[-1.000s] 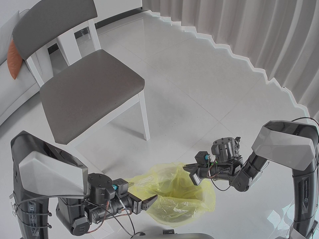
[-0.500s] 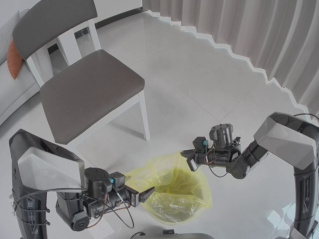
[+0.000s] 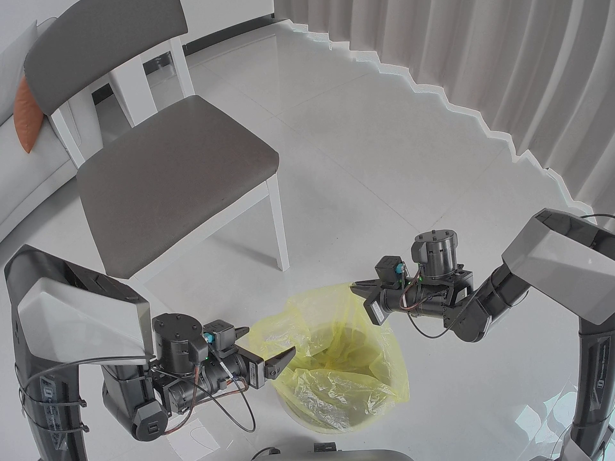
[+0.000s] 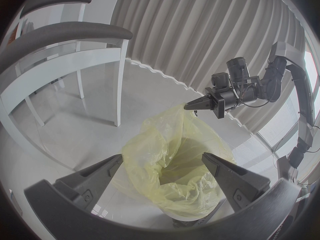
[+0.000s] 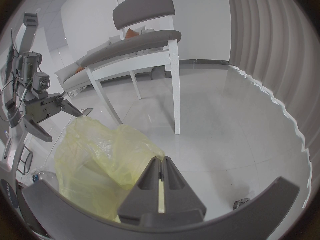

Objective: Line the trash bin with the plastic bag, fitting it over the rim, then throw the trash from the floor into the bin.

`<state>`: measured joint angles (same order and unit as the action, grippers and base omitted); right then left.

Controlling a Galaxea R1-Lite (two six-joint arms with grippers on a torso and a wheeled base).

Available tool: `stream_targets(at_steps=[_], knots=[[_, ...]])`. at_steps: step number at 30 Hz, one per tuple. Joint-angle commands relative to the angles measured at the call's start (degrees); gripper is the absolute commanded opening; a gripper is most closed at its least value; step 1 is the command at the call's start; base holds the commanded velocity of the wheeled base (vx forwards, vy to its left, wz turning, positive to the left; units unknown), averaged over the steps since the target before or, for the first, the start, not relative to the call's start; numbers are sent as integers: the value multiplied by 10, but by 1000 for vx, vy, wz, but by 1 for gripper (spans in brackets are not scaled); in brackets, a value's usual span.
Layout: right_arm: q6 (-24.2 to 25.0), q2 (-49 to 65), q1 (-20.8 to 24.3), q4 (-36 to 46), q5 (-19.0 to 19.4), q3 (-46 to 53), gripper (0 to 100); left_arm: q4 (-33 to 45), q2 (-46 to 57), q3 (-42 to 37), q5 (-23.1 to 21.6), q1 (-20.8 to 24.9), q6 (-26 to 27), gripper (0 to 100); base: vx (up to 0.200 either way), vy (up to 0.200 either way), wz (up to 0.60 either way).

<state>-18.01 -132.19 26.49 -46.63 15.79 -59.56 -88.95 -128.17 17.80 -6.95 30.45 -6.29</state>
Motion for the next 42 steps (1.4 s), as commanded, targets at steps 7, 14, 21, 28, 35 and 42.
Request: stream_targets(at_steps=[7, 14, 21, 28, 35, 42], knots=[[0, -25, -10, 5, 0, -26, 0, -10, -5, 7, -2, -15, 0, 100, 0, 0, 0], [0, -88, -12, 8, 0, -64, 0, -10, -20, 16, -5, -43, 0, 100, 0, 0, 0], [-1, -114, -12, 6, 0, -47, 0, -10, -43, 17, -18, -52, -1, 100, 0, 0, 0], [-1, -108, -14, 3, 0, -24, 0, -10, -65, 7, -22, -47, 0, 100, 0, 0, 0], [15, -57, -27, 5, 26, -1, 100, -10, -64, 0, -21, -51, 1, 100, 0, 0, 0], [72, -26, -30, 2, 30, 4, 100, -10, -67, -7, -18, -50, 1, 100, 0, 0, 0]])
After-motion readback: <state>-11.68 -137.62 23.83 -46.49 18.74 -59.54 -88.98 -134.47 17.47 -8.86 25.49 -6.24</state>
